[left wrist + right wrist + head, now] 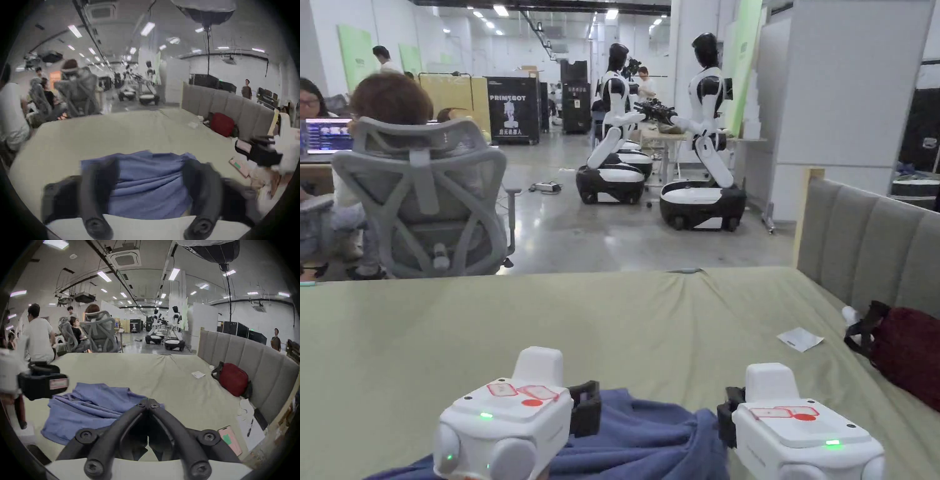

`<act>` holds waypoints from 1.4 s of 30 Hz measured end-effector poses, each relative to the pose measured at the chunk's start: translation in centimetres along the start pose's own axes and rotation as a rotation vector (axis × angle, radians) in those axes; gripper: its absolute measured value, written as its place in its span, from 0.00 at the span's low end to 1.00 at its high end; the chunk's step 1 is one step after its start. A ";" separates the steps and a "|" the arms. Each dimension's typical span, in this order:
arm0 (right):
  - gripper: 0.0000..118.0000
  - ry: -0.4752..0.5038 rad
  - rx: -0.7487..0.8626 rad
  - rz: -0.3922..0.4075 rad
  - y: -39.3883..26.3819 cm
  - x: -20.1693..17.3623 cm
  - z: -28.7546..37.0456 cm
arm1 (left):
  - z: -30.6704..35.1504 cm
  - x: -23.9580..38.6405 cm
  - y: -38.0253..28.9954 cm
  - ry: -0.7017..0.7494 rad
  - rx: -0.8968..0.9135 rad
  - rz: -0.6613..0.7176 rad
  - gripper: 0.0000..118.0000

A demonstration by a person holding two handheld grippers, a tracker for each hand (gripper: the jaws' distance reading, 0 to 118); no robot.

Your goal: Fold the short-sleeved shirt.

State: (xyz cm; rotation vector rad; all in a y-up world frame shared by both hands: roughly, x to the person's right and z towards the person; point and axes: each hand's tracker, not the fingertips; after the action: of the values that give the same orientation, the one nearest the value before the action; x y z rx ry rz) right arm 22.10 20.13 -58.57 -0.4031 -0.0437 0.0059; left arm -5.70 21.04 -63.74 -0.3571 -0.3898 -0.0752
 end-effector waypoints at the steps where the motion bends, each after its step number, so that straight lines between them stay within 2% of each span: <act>1: 0.00 0.007 0.002 0.010 0.0 -0.9 0.0 | 1.3 -1.2 -1.0 0.051 -0.002 -0.025 0.00; 3: 0.00 0.034 0.007 0.017 0.0 -2.5 -0.2 | 3.3 -3.2 -2.3 0.144 0.007 -0.062 0.00; 6: 0.00 0.086 0.010 0.002 0.2 -4.5 -0.2 | 6.4 -6.2 -2.1 0.101 0.013 -0.034 0.00; 8: 0.00 0.100 0.016 0.038 0.3 -5.8 -0.4 | 6.5 -10.1 -0.6 0.107 -0.051 0.051 0.00; 11: 0.00 0.114 0.013 0.055 0.4 -6.8 -0.6 | 3.6 -17.2 0.9 0.092 -0.244 0.248 0.00; 13: 0.00 0.115 0.014 0.066 0.2 -7.2 -1.0 | 0.2 -22.5 0.7 0.026 -0.423 0.423 0.00; 16: 0.00 0.117 0.007 0.074 -0.1 -7.5 -1.7 | -3.5 -26.8 -0.8 0.145 -0.572 0.445 0.00; 19: 0.00 0.114 -0.006 0.080 -0.5 -7.4 -2.8 | -6.4 -29.1 -2.4 0.180 -0.635 0.519 0.00; 20: 0.00 0.112 -0.014 0.078 -0.6 -7.2 -3.2 | -7.1 -29.1 -3.1 0.171 -0.646 0.529 0.04; 22: 0.00 0.108 -0.029 0.074 -0.9 -6.9 -4.0 | -8.7 -29.2 -4.2 0.208 -0.672 0.554 0.61; 23: 0.00 0.103 -0.035 0.076 -1.0 -6.7 -4.2 | -9.6 -29.2 -4.8 0.231 -0.682 0.552 0.81; 24: 0.00 0.098 -0.042 0.079 -1.1 -6.5 -4.5 | -10.6 -29.6 -5.5 0.233 -0.694 0.545 0.92; 28: 0.00 0.072 -0.069 0.076 -1.9 -5.3 -5.4 | -13.6 -30.2 -7.9 0.275 -0.717 0.553 0.80; 29: 0.00 0.064 -0.074 0.073 -2.0 -5.0 -5.5 | -13.6 -30.0 -8.6 0.289 -0.723 0.564 0.71; 30: 0.00 0.057 -0.076 0.068 -2.2 -4.6 -5.5 | -14.0 -29.9 -9.2 0.285 -0.745 0.568 0.44; 31: 0.00 0.051 -0.080 0.061 -2.4 -4.2 -5.4 | -14.4 -29.7 -9.8 0.286 -0.786 0.555 0.26; 33: 0.00 0.041 -0.087 0.050 -2.6 -3.3 -5.5 | -14.8 -29.8 -10.4 0.350 -0.814 0.439 0.14; 34: 0.00 0.034 -0.089 0.044 -2.6 -2.9 -5.5 | -14.6 -30.0 -10.1 0.318 -0.772 0.483 0.03; 35: 0.00 0.030 -0.089 0.035 -2.7 -2.4 -5.5 | -14.4 -30.3 -9.8 0.306 -0.760 0.559 0.02; 37: 0.00 0.028 -0.090 0.023 -2.7 -1.4 -5.5 | -14.1 -30.1 -9.2 0.299 -0.740 0.491 0.01; 40: 0.00 0.014 -0.100 0.011 -2.4 0.6 -5.9 | -12.4 -30.4 -7.1 0.274 -0.612 0.527 0.01; 42: 0.00 -0.012 -0.108 0.004 -1.7 2.5 -6.8 | -10.9 -29.5 -5.5 0.247 -0.543 0.487 0.01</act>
State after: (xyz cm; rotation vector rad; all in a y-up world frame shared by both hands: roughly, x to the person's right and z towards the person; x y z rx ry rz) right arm 24.92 15.93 -63.99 -0.5108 -0.0549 0.0098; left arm -29.81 12.12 -82.74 -0.9598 -0.0217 0.2549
